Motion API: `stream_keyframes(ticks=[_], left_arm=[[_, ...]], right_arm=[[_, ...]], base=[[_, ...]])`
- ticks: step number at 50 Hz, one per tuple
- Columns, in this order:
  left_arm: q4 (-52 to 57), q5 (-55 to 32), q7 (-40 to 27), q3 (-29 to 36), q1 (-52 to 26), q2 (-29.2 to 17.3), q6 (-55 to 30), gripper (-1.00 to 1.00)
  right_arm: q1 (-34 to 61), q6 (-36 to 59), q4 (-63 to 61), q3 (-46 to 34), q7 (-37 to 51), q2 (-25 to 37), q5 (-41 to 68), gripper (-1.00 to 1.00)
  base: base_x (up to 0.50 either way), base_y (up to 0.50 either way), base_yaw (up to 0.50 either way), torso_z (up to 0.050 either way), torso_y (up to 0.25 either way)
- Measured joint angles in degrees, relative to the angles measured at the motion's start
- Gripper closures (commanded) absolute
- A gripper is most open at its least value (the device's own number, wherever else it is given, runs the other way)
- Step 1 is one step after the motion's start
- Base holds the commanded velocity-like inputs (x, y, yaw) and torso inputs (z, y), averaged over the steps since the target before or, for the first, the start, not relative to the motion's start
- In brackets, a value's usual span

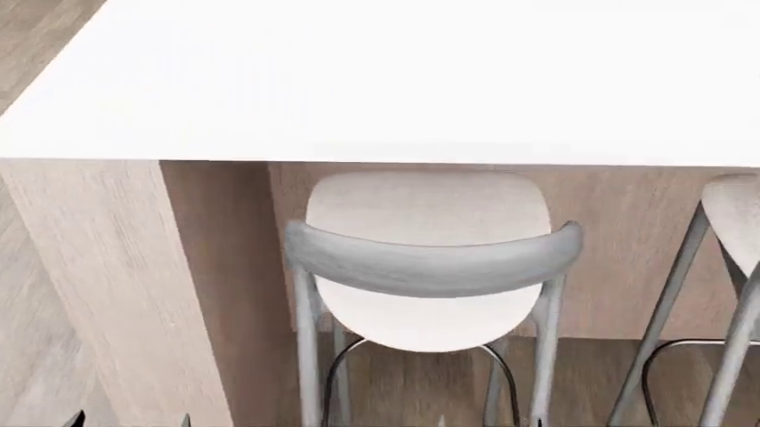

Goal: Place the cup inside the bowl on the dining table and move the bowl to any counter.

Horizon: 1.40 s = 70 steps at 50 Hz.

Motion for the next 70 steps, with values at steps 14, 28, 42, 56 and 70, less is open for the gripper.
stream_keyframes(ticks=[14, 28, 42, 56, 70], left_arm=[[0.1, -0.2, -0.3, 0.3, 0.1, -0.3, 0.2, -1.00], [0.0, -0.5, -0.6, 0.6, -0.1, -0.5, 0.3, -1.00], [-0.3, -0.5, -1.0, 1.1, -0.7, -0.3, 0.1, -1.00], [-0.6, -0.6, -1.2, 1.7, -1.2, -0.2, 0.0, -1.00], [-0.2, -1.0, -1.3, 1.8, -0.9, -0.7, 0.1, -1.00]], right_arm=[[0.1, 0.0, 0.1, -0.4, 0.5, 0.3, 0.0, -1.00], [0.1, -0.1, 0.1, -0.7, 0.7, 0.5, 0.3, -1.00], [0.2, -0.2, 0.1, -0.9, 0.8, 0.7, 0.8, -1.00], [0.3, -0.3, 0.1, -1.2, 1.0, 0.9, 1.1, -1.00], [0.3, -0.5, 0.2, -1.5, 1.1, 1.1, 1.5, -1.00]], base=[[0.00, -0.50, 0.00, 0.000, 0.000], [0.00, -0.50, 0.00, 0.000, 0.000], [0.00, -0.50, 0.00, 0.000, 0.000], [0.00, -0.50, 0.00, 0.000, 0.000], [0.00, -0.50, 0.00, 0.000, 0.000]])
